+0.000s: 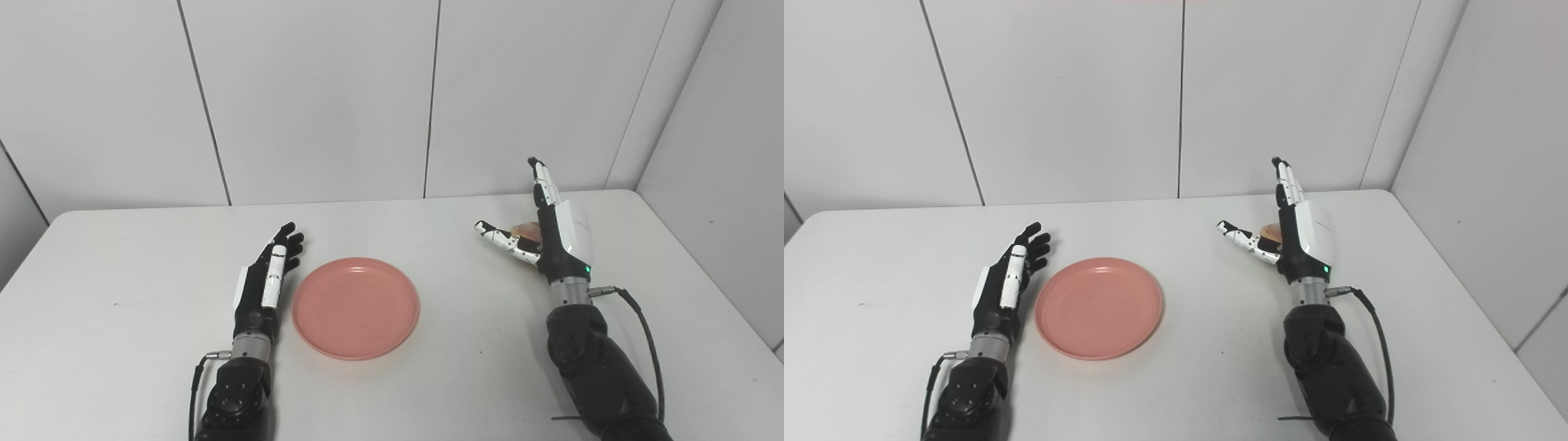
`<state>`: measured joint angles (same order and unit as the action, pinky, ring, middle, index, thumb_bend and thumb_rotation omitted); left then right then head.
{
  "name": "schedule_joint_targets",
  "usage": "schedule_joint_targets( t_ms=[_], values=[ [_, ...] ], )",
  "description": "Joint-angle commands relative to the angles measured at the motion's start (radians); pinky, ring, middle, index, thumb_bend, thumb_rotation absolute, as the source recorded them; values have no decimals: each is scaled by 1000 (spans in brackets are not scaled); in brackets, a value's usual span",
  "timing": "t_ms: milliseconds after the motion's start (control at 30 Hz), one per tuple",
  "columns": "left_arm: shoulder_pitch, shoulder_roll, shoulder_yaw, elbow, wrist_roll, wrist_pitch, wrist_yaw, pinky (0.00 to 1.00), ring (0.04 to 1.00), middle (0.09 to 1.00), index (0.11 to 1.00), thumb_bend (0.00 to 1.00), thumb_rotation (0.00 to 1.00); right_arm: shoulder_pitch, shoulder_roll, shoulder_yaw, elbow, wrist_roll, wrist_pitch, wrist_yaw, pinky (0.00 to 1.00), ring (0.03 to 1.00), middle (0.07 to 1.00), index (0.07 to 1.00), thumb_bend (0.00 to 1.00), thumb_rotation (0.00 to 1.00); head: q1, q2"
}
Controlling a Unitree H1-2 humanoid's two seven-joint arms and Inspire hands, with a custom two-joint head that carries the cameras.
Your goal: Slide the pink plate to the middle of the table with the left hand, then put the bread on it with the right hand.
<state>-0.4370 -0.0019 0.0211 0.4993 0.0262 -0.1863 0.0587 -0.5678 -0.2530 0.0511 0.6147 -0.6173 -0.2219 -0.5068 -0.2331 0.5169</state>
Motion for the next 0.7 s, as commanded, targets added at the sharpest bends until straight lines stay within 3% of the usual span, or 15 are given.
schedule_joint_targets(
  t_ms=[0,67,233,433,667],
  values=[
    [16,20,2,7,7,-15,0,858,856,838,832,413,1000,-57,-21,3,-8,-21,42,-36,754,895,955,958,671,569,-3,1],
    [17,18,5,6,-5,-15,-6,862,858,839,832,413,1000,-62,-25,6,-2,-27,81,-32,737,881,949,953,677,544,-7,2],
    [19,17,7,0,-14,-6,-13,858,857,836,828,401,1000,-70,-33,24,-1,-41,179,-5,841,909,932,928,701,456,-13,8],
    [18,17,8,6,-20,-16,-24,855,860,839,834,394,1000,-71,-43,48,18,-35,221,22,879,915,930,921,711,362,-13,9],
    [20,17,5,3,-16,-14,-25,847,859,841,836,397,1000,-77,-54,72,38,-31,276,66,826,886,909,913,707,277,-12,12]
  ],
)
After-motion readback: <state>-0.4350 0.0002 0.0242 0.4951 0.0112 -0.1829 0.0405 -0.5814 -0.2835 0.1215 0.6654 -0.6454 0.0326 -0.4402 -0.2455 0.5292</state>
